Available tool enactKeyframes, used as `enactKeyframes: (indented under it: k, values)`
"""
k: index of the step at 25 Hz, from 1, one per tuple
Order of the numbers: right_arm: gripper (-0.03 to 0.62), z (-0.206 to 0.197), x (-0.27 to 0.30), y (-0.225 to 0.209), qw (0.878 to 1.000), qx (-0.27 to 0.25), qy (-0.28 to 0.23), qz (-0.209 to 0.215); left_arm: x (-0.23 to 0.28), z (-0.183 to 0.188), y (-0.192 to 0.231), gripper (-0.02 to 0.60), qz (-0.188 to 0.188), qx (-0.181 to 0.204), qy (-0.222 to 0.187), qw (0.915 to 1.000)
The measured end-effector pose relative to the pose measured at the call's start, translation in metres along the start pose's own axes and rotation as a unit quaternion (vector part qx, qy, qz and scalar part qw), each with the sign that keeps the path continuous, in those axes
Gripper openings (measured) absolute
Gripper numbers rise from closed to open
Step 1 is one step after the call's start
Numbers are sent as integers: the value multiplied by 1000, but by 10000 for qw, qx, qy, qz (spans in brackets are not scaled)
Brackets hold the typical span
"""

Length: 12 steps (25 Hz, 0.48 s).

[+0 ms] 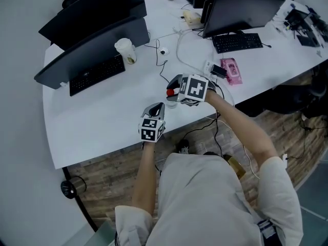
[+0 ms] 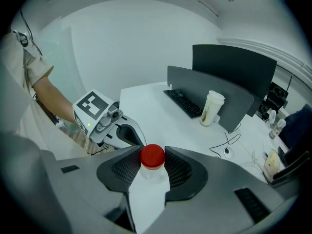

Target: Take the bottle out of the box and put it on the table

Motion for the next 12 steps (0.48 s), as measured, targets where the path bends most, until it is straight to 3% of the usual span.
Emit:
enactKeyframes:
  k: [7, 12]
  values:
    - [181, 0, 9, -3, 9997, 148, -179, 7, -6, -8, 7, 14, 61, -68, 64, 9999]
    - [185, -4, 8, -4, 9978, 341, -528, -209, -10, -12, 0, 14, 110, -88, 136, 9998]
Point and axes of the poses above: the fingertips, and each gripper's own axes: x forward along the fingers, y to its left, z out of its top, the point moved 7 cm from there along -x, backward along the fingers, and after that the axes turned 5 degrees about -z, right-handed, at the moved point
